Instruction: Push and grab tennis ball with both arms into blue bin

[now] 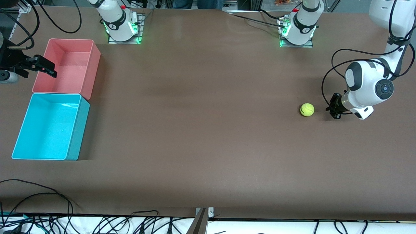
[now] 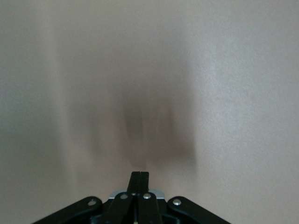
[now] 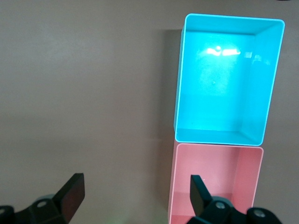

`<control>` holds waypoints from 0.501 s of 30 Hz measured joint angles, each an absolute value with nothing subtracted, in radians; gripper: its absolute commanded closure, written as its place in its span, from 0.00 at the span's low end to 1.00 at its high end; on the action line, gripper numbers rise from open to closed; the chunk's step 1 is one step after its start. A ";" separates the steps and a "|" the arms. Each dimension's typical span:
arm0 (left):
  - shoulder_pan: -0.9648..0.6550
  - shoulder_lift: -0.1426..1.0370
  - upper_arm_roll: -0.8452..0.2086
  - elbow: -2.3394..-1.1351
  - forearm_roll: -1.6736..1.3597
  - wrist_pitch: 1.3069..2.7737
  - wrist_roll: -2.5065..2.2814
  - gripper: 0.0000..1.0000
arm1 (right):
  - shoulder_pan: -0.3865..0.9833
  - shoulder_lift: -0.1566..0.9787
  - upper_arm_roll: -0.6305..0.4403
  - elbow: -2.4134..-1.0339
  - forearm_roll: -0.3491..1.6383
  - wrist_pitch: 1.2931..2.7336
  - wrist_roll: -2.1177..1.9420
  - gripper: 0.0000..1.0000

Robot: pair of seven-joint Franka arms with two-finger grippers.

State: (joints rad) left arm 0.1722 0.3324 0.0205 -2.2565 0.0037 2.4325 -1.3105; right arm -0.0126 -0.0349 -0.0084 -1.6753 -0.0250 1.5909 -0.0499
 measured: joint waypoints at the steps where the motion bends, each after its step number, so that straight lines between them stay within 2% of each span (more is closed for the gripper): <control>1: 0.175 0.333 0.023 -2.257 0.011 2.433 -1.310 1.00 | -0.013 -0.035 -0.008 -1.675 -0.025 1.591 -0.050 0.00; 15: 0.261 0.333 0.012 -2.261 0.137 2.435 -1.331 1.00 | -0.013 -0.035 -0.010 -1.675 -0.025 1.591 -0.050 0.00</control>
